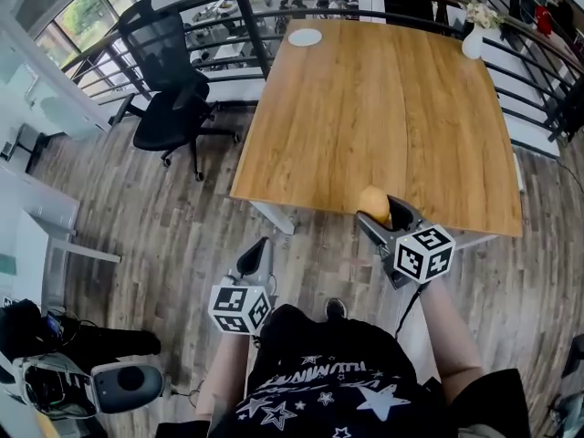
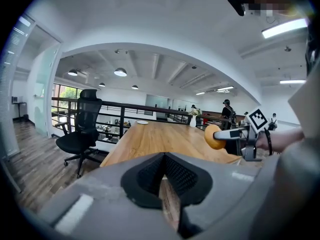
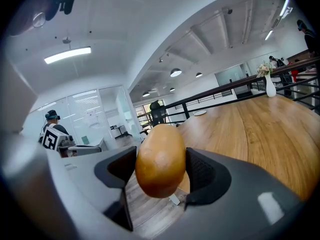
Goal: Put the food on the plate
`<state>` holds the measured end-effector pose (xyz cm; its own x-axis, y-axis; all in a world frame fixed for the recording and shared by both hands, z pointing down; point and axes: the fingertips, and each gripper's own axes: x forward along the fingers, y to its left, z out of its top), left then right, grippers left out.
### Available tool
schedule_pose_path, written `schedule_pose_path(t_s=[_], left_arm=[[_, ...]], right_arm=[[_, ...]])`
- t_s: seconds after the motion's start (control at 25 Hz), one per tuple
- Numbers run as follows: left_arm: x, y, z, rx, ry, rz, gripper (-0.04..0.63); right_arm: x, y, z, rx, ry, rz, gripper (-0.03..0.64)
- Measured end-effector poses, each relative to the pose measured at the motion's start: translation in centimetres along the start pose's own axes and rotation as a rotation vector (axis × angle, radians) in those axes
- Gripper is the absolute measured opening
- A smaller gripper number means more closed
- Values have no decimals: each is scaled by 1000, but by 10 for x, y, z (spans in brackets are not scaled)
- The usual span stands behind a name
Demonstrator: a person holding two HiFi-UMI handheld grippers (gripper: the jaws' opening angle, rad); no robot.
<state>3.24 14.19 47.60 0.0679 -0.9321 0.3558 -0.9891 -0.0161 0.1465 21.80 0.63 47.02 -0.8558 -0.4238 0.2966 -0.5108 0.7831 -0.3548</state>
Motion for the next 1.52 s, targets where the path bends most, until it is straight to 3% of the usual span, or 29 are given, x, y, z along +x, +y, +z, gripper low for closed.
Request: schedule_pose_path(t_s=[0.32, 0.6, 0.8, 1.16, 1.52], left_arm=[[5, 61, 10, -53, -33, 97, 2], [55, 111, 49, -52, -56, 76, 2], [108, 162, 63, -32, -48, 13, 2], [189, 260, 121, -2, -15, -132, 2], [254, 321, 149, 26, -2, -269, 2]], right_arm=[[51, 6, 12, -42, 41, 51, 313], [94, -24, 53, -22, 7, -2, 313], [136, -49, 59, 18, -18, -98, 313], [229, -52, 103, 66, -33, -238, 313], [301, -50, 132, 78, -72, -346, 313]])
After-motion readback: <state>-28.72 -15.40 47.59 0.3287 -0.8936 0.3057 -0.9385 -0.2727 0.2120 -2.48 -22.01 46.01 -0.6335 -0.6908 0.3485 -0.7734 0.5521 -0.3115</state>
